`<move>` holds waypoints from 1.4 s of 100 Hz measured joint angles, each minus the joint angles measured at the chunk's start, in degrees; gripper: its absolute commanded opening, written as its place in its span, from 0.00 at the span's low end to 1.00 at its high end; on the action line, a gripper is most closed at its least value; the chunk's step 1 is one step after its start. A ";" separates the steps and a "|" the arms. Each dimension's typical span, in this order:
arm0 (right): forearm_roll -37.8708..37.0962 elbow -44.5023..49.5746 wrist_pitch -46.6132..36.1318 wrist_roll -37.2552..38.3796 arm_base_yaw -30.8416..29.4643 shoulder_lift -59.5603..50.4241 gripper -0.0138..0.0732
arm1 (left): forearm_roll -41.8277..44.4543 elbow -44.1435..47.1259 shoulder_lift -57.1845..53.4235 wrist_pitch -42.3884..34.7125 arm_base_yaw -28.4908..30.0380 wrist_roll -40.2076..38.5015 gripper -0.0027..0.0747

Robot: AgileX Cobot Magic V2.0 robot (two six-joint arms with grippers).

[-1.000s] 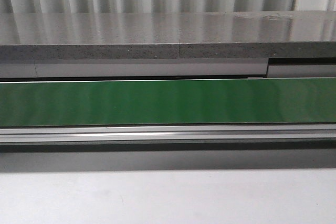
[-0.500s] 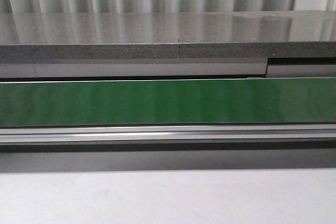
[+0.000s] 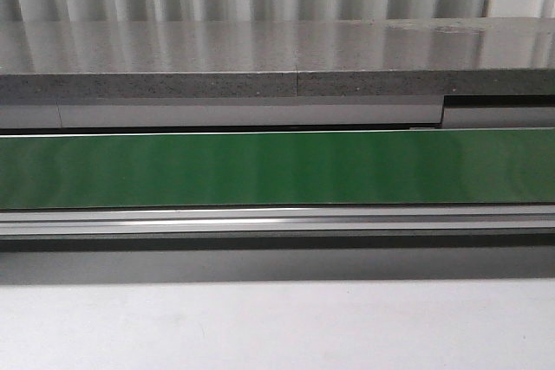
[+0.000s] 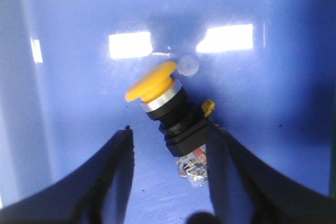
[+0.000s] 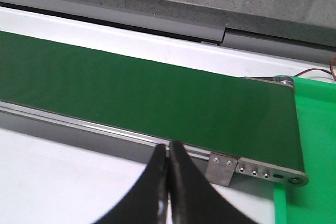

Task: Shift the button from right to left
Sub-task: 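Carry the button with the left gripper over the blue tray, then lower the button into the blue tray and open the left gripper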

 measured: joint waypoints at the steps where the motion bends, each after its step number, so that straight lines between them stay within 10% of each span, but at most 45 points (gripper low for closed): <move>1: 0.00 0.00 0.00 0.00 0.00 0.00 0.08 | -0.08 0.00 -0.49 -0.15 0.00 0.00 0.19; 9: 0.00 0.00 0.00 0.00 0.00 0.00 0.08 | -2.15 0.00 -3.39 -0.68 0.00 0.00 0.01; 38: 0.00 0.00 0.00 0.00 0.00 0.00 0.08 | -10.96 3.95 -15.53 -7.33 -3.64 -3.67 0.01; 97: 0.00 0.00 0.00 0.00 0.00 0.00 0.08 | -12.20 32.93 -42.54 -28.70 -33.13 -13.57 0.01; 140: 0.00 0.00 0.00 0.00 0.00 0.00 0.08 | -14.86 51.46 -67.19 -37.48 -36.11 -13.71 0.01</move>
